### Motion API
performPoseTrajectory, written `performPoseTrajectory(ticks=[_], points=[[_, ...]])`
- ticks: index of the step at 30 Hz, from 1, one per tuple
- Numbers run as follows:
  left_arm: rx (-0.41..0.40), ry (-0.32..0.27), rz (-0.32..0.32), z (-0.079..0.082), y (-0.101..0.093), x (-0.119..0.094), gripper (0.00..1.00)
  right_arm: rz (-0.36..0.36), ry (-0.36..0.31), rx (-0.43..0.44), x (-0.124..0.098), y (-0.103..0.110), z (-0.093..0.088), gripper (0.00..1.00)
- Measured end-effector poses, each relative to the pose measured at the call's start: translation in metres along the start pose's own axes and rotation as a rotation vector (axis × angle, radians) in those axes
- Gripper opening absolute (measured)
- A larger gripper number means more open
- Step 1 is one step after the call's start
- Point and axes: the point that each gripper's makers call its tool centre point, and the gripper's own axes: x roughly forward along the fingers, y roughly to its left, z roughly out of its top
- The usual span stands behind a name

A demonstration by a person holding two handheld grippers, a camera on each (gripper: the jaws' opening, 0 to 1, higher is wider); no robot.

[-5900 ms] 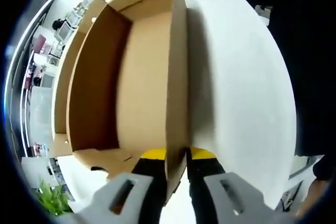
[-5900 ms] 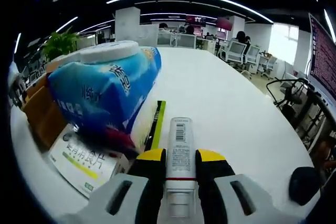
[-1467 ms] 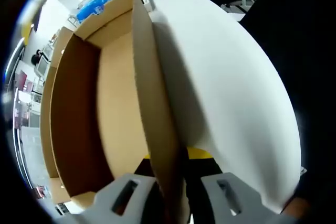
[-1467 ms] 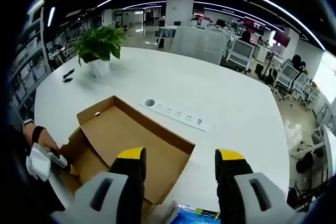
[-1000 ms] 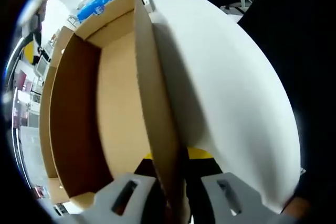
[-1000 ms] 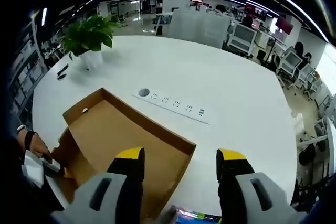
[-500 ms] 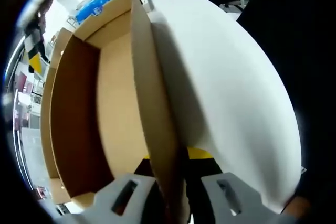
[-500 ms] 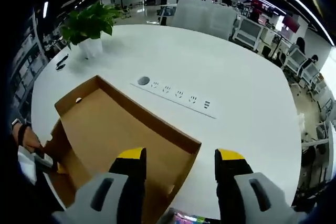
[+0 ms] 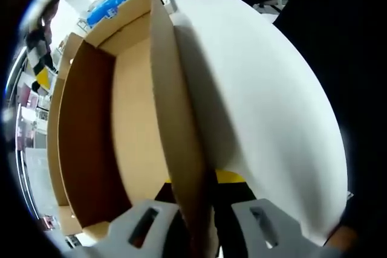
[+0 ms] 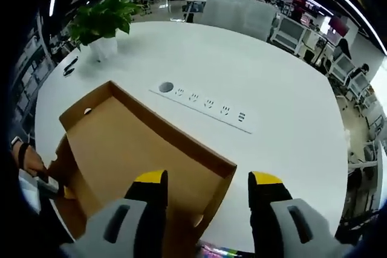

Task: Operate the shoe box by opening the lid, removing the specified soft item, and placing it in the target area until the item is outside and the box remains undamaged.

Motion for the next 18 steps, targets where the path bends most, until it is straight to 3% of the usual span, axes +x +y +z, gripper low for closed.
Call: performPoseTrajectory(ticks=[6, 15, 18], points=[[0.002, 0.000, 0.000, 0.000, 0.000, 0.000, 0.08, -0.040, 0.057, 0.019, 0.010, -0.017, -0.014, 0.51], [0.003, -0.003, -0.001, 0.000, 0.000, 0.000, 0.08, -0.076, 0.104, -0.033, 0.020, -0.015, -0.019, 0.49], [0.000, -0.005, -0.001, -0.001, 0.000, 0.000, 0.08, -0.101, 0.108, -0.035, 0.021, -0.017, -0.018, 0.40]])
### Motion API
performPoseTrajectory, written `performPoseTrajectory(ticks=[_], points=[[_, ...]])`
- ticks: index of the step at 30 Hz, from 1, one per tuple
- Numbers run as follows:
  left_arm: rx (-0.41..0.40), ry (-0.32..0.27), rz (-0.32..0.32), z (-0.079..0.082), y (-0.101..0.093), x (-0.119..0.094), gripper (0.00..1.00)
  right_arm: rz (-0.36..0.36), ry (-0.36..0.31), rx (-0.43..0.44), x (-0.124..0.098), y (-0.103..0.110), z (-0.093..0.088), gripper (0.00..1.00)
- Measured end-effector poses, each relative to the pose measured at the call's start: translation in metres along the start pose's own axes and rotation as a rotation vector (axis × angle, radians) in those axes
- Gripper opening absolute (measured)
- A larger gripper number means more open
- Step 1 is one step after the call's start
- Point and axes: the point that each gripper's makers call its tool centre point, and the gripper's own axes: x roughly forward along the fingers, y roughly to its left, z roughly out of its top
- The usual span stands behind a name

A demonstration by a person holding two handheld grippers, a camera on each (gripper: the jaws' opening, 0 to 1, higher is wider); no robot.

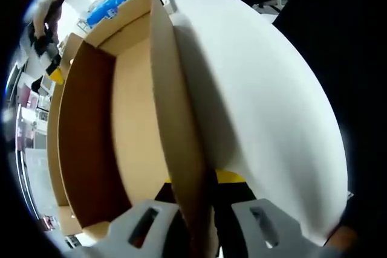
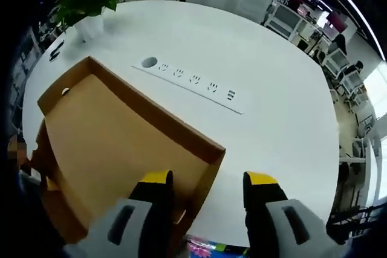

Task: Operate the shoe box by opening the lid, removing the specified soft item, and placing it in the target area until the item is outside and the box remains undamaged.

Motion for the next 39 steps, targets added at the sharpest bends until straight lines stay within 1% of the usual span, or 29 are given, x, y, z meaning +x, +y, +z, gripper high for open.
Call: performPoseTrajectory(ticks=[3, 8, 10, 12, 14, 16, 22, 24, 26, 28, 30, 34, 37, 39], points=[[0.000, 0.000, 0.000, 0.000, 0.000, 0.000, 0.08, -0.018, 0.018, 0.011, 0.002, -0.005, -0.002, 0.31], [0.000, 0.000, 0.000, 0.000, 0.000, 0.000, 0.08, -0.011, 0.021, 0.043, 0.004, -0.004, -0.001, 0.31], [0.002, 0.001, 0.001, 0.000, 0.000, 0.000, 0.08, -0.016, 0.036, 0.046, 0.006, -0.004, -0.003, 0.27], [0.002, 0.002, 0.001, 0.000, 0.000, 0.000, 0.08, -0.027, 0.055, 0.022, 0.007, -0.005, -0.005, 0.24], [0.001, 0.001, 0.001, 0.000, 0.000, 0.000, 0.08, -0.042, 0.063, 0.015, 0.010, -0.014, -0.001, 0.23], [0.002, 0.001, 0.001, 0.000, 0.000, 0.000, 0.08, -0.041, 0.070, 0.012, 0.011, -0.015, -0.001, 0.21], [0.002, 0.001, 0.001, 0.000, 0.000, 0.000, 0.08, -0.046, 0.080, 0.012, 0.010, -0.010, -0.007, 0.16], [0.003, 0.002, 0.001, 0.000, 0.000, 0.000, 0.08, -0.038, 0.087, 0.001, 0.016, -0.016, -0.001, 0.14], [0.004, 0.002, 0.002, 0.000, 0.000, 0.000, 0.08, -0.032, 0.084, -0.016, 0.015, -0.010, -0.002, 0.09], [0.003, 0.001, 0.001, 0.000, 0.000, 0.000, 0.08, -0.037, 0.090, -0.017, 0.018, -0.015, 0.002, 0.09], [0.002, 0.000, 0.001, 0.000, 0.000, 0.000, 0.08, -0.038, 0.090, -0.002, 0.016, -0.010, -0.002, 0.09], [0.002, 0.000, 0.000, 0.000, 0.000, 0.000, 0.08, -0.041, 0.087, 0.001, 0.013, -0.007, -0.004, 0.09], [0.004, 0.001, 0.000, 0.000, 0.000, 0.000, 0.08, -0.042, 0.083, -0.002, 0.010, -0.003, -0.006, 0.09], [0.005, 0.001, 0.000, 0.000, 0.000, 0.000, 0.08, -0.043, 0.081, -0.019, 0.008, 0.000, -0.008, 0.09]])
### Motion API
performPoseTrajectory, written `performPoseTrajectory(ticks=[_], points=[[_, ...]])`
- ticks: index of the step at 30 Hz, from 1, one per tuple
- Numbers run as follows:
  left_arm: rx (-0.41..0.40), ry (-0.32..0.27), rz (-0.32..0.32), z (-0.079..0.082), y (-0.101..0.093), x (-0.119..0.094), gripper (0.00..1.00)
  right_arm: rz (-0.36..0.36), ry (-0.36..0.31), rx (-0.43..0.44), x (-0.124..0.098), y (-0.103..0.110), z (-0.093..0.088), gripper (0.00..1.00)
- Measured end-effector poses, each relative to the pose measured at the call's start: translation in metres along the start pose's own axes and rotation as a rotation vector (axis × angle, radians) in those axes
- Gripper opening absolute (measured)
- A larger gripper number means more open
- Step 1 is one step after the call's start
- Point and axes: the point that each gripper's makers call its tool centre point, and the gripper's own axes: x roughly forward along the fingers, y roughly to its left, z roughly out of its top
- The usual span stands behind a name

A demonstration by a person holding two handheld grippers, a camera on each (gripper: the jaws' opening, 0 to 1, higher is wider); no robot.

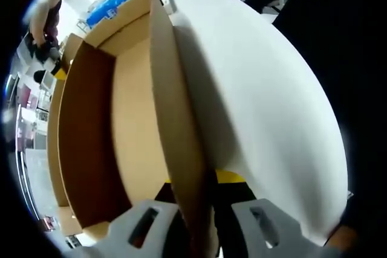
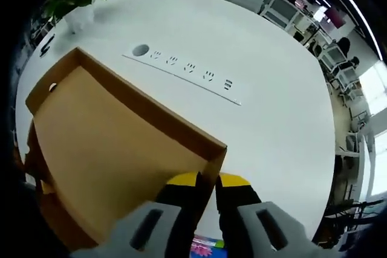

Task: Operate the shoe box by opening the lid, removing the specified soft item, and placing it in the target area until the item is outside and the box remains undamaged.

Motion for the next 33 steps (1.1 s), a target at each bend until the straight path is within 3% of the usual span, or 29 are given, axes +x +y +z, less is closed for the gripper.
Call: performPoseTrajectory(ticks=[33], points=[[0.006, 0.009, 0.003, 0.000, 0.000, 0.000, 0.08, -0.066, -0.109, 0.003, -0.047, -0.003, 0.008, 0.08]])
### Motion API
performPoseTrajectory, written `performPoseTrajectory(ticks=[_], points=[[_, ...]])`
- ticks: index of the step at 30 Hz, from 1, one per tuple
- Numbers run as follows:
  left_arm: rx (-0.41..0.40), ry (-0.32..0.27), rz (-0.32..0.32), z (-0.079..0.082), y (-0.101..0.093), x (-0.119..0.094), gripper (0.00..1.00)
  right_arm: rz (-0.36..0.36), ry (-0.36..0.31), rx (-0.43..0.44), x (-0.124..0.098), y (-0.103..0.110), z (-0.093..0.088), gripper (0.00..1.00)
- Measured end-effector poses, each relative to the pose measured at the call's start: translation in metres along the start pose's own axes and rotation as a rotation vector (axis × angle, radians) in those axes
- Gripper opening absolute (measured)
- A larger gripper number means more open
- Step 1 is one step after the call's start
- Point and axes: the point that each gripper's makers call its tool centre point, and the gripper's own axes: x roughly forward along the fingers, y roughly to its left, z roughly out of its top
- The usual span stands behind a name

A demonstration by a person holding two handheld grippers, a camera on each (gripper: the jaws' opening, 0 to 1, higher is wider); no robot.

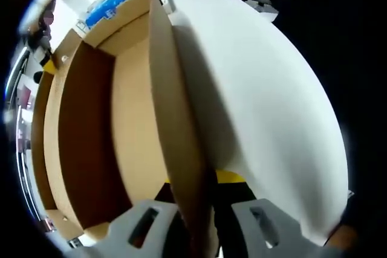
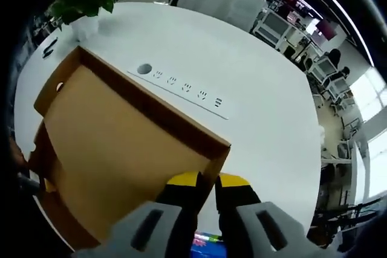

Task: Operate the shoe box by opening the lid, removing the specified soft item, and placing it in the target area until the item is outside and the box remains undamaged.

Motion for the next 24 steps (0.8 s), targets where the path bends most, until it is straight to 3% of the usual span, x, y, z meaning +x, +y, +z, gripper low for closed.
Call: performPoseTrajectory(ticks=[24], points=[[0.000, 0.004, 0.002, 0.000, 0.000, 0.000, 0.08, -0.047, -0.124, 0.004, -0.033, -0.005, 0.006, 0.08]])
